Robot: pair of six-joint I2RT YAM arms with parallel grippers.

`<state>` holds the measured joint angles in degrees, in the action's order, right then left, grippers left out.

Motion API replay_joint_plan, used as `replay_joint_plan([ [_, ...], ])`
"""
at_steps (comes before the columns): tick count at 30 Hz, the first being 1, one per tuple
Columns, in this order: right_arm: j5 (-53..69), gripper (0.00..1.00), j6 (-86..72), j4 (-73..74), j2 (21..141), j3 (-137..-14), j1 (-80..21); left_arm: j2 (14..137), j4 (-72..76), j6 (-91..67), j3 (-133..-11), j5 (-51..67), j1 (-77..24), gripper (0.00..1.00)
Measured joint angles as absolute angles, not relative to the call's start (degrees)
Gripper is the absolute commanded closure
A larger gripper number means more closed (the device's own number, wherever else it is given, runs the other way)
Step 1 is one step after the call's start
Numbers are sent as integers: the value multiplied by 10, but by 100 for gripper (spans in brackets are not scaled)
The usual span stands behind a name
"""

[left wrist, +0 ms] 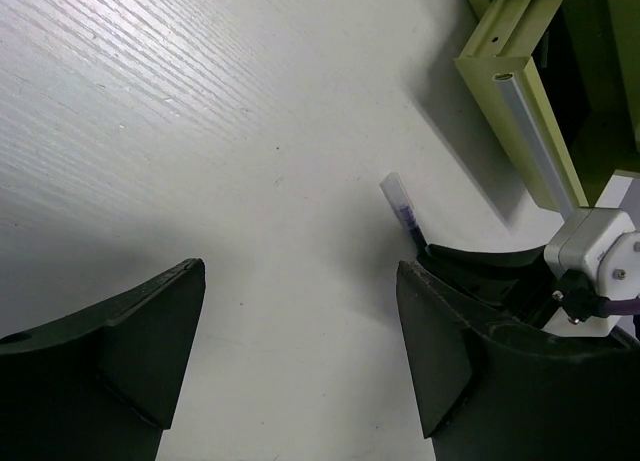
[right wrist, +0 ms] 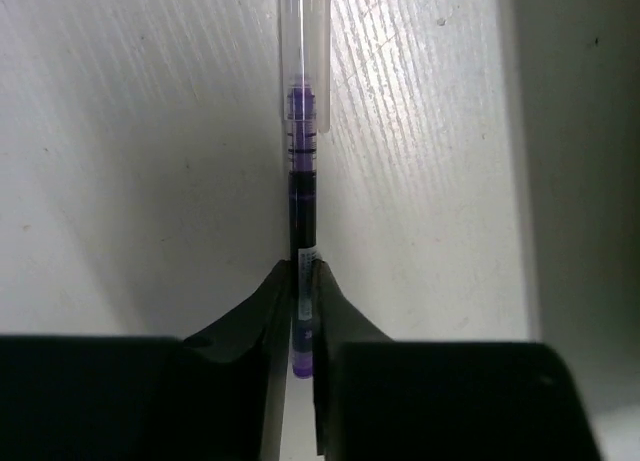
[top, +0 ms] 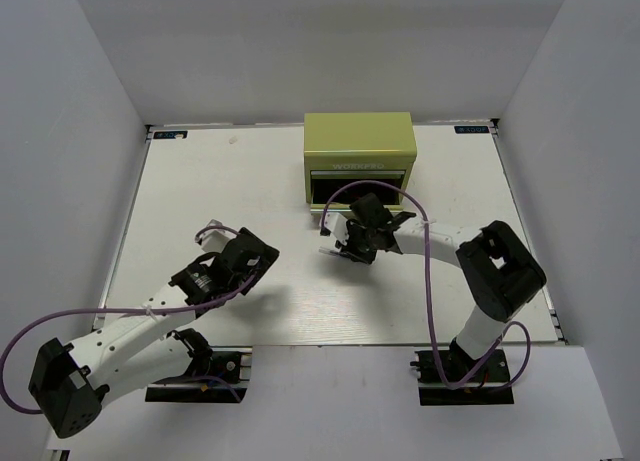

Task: Sort the stationery into containers
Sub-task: Pick up the pen from the center of the board, then place the pen in the drawer.

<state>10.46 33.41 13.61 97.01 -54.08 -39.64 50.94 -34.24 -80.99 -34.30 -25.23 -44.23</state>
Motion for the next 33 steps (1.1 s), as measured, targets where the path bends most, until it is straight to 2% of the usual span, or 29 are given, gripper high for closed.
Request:
replay_joint_plan([
  [3,112,100,345,143,966,-539,-396,510,-340,-810,-343,-253,-442,12],
  [10,124,100,383,212,906,-558,-390,516,-312,-804,-341,-247,-442,11],
  [17,112,100,412,234,865,-700,-375,543,-277,-788,-333,-231,-442,11],
  [23,60,100,454,219,876,-736,-350,555,-260,-775,-333,-219,-442,11],
  [26,44,97,475,218,910,-750,-337,557,-249,-772,-333,-213,-442,11],
  [28,38,91,488,218,935,-757,-329,558,-248,-771,-333,-209,-442,11],
  [30,34,80,502,221,956,-764,-323,558,-248,-769,-333,-206,-442,11],
  [31,33,66,507,224,966,-768,-322,558,-248,-769,-333,-205,-442,11],
  [33,32,63,515,232,984,-780,-320,558,-248,-769,-333,-204,-442,11],
])
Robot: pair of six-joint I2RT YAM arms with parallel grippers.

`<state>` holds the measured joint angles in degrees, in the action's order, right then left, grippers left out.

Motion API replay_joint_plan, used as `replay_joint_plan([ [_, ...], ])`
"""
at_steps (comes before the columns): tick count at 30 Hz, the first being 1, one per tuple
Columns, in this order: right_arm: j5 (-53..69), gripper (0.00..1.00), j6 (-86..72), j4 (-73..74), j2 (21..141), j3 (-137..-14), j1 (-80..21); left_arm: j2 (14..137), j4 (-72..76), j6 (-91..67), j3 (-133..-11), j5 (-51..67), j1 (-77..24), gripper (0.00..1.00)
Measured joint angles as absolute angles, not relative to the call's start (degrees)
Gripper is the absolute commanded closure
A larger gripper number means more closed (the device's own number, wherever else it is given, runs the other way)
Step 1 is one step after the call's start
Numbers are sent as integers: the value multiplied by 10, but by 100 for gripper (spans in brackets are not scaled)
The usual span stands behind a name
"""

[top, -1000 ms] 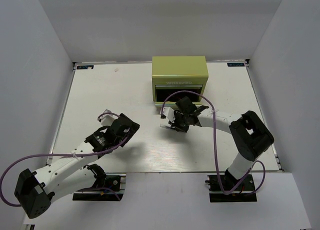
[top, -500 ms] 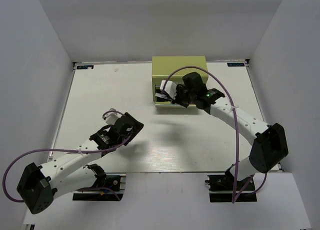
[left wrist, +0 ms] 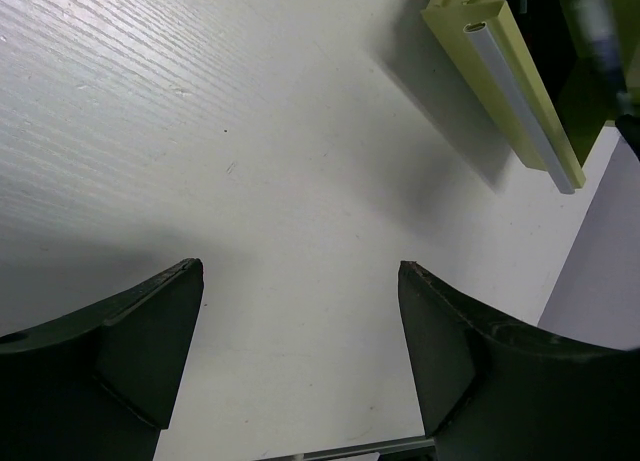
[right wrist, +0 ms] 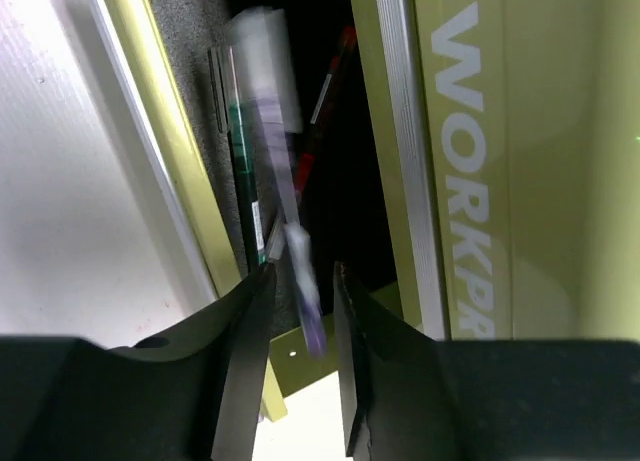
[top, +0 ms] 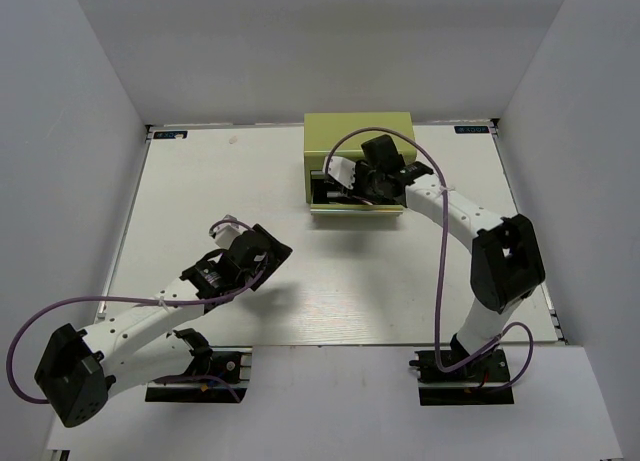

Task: Sort the stationery into containers
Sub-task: Place the pen in the drawer, then close the drawer in the storage box.

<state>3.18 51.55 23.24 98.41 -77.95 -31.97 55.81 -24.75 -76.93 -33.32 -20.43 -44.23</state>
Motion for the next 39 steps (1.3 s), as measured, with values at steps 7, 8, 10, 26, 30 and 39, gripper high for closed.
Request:
replay_joint_plan([
  [7,76,100,522,260,994,-817,-317,549,-247,-769,-333,-203,-442,11],
  [8,95,100,528,268,993,-821,-317,548,-246,-769,-333,-203,-442,11],
  [10,137,100,547,298,988,-825,-316,548,-243,-769,-333,-203,-442,11],
  [26,115,100,564,308,1091,-790,-337,550,-239,-764,-333,-204,-442,11],
  [30,23,100,524,195,1091,-760,-339,551,-239,-763,-333,-206,-442,10],
  [39,-93,100,513,52,1097,-746,-339,564,-240,-756,-334,-212,-442,9],
])
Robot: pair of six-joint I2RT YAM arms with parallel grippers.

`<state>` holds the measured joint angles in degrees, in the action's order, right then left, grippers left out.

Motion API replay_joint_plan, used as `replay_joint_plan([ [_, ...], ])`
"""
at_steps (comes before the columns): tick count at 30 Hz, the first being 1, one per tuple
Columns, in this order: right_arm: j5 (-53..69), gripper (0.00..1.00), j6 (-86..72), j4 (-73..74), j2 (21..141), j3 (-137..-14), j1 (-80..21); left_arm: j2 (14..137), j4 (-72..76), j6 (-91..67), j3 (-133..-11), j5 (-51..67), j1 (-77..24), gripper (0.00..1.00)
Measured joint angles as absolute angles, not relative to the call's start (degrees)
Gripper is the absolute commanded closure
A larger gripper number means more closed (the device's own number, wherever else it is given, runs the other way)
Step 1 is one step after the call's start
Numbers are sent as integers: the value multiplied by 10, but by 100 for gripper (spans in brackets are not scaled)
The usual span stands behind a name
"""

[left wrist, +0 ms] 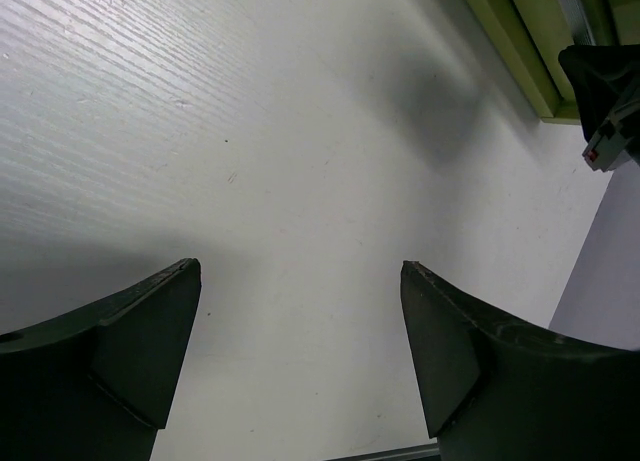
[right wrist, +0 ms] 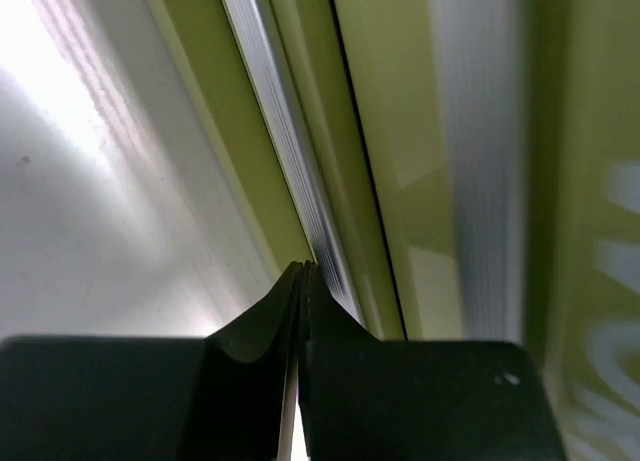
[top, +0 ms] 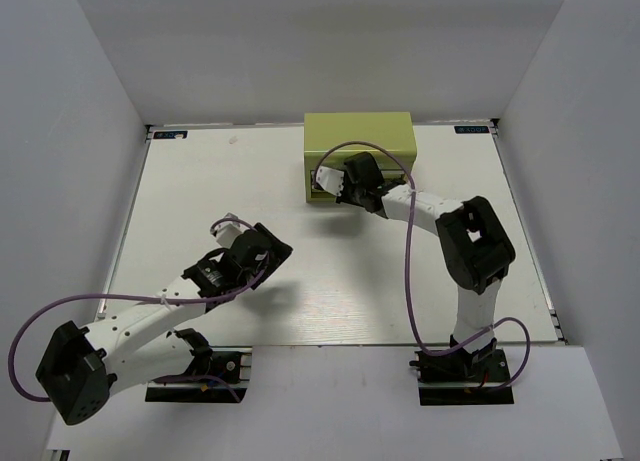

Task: Sort the stationery into containers
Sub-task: Close the drawer in the storage box, then reset both arms

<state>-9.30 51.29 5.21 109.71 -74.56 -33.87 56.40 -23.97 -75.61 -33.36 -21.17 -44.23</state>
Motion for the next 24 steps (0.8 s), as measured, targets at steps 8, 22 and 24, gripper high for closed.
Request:
replay_joint_plan([
  [8,-26,93,509,82,1091,-743,-332,571,-229,-716,-339,-216,-442,1],
  [22,11,10,235,106,770,-685,-315,619,-162,-506,-434,-216,-442,1],
  [24,-18,10,216,99,749,-664,-309,634,-157,-480,-451,-214,-442,1],
])
